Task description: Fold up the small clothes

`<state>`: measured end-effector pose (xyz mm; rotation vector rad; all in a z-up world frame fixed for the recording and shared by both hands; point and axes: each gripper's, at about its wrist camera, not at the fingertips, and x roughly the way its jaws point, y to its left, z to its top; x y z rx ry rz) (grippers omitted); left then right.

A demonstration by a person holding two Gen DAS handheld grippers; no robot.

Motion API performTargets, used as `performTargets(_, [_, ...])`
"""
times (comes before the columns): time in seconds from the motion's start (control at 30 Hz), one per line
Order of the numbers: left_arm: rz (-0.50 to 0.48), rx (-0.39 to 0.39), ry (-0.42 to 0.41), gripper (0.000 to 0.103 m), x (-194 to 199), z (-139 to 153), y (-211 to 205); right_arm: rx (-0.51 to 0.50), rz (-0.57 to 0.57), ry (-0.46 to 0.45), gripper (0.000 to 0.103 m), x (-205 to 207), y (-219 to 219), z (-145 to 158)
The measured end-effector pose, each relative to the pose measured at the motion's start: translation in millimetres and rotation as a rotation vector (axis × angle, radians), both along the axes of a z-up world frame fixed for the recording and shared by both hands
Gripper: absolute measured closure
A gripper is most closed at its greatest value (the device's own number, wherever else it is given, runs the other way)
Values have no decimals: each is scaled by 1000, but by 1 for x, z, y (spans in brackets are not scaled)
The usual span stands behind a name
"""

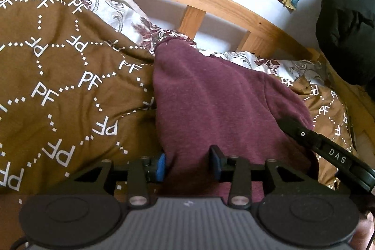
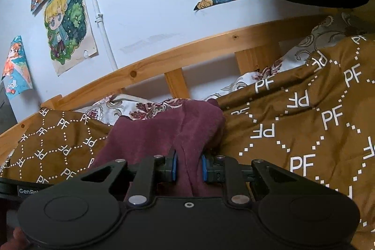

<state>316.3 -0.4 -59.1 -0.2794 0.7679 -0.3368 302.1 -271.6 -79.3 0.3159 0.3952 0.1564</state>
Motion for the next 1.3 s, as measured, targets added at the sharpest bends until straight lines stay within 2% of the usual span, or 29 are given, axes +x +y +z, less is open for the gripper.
performTargets(0.13, [13, -7, 13, 50, 1, 0, 2, 16, -11, 34, 77, 3, -3, -4])
performTargets(0.17, [15, -12, 17, 47, 1, 1, 2, 20, -19, 43, 72, 3, -5, -6])
performTargets(0.33, [48, -30, 21, 31, -1, 4, 7, 32, -57, 78, 63, 4, -12, -9])
performTargets(0.5, [80, -26, -18, 11, -10, 16, 10, -3, -97, 62, 28, -2, -13, -3])
performTargets(0.6, [103, -8, -50, 3, -21, 26, 10, -20, -113, 46, 17, -9, -13, 3])
performTargets(0.7, [120, 17, -79, 1, -31, 35, 11, -28, -124, 26, 8, -19, -13, 11])
performTargets(0.87, [156, 93, -126, 1, -54, 50, 9, -59, -126, -19, 1, -42, -9, 26])
performTargets(0.93, [159, 109, -142, 1, -62, 57, 9, -70, -120, -39, 1, -52, -8, 33])
performTargets(1.13, [188, 94, -192, 1, -102, 72, 13, -91, -141, -93, 1, -94, -8, 52])
performTargets(1.3, [164, 106, -218, 1, -136, 74, 16, -82, -136, -134, 1, -138, -6, 59])
